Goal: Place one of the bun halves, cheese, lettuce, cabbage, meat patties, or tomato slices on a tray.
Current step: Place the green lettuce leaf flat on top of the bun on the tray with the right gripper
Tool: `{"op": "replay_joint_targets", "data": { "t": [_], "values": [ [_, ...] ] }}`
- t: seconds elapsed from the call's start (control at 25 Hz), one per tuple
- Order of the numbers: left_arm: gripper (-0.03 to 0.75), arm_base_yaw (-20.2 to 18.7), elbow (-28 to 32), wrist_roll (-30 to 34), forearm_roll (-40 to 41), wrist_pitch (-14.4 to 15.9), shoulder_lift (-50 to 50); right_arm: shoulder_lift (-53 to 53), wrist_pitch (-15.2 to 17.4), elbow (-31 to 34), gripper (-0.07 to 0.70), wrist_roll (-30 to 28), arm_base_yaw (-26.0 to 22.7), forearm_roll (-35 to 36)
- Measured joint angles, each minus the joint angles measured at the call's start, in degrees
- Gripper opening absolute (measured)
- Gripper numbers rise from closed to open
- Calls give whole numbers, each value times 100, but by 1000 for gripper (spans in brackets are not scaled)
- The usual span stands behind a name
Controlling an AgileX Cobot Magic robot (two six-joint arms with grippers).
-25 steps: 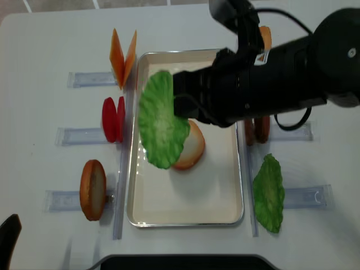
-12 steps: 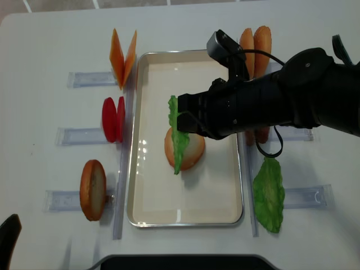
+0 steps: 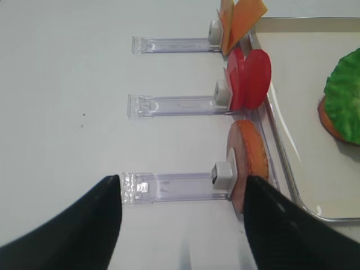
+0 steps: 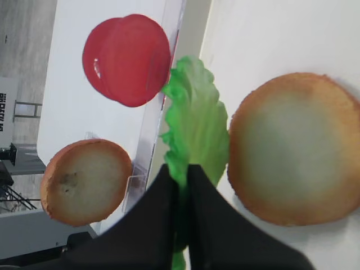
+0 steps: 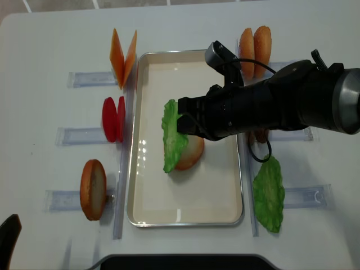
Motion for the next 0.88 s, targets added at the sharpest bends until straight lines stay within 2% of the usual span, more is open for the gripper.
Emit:
{"op": "replay_joint_targets", "data": {
  "t": [0.2,0.88],
  "values": [
    [517,0,0,0,0,0,0,38,-5,0,15,-53,-126,12],
    [517,0,0,36,-11,0,0,40,-26,0,26,-53,-126,-11]
  ]
}}
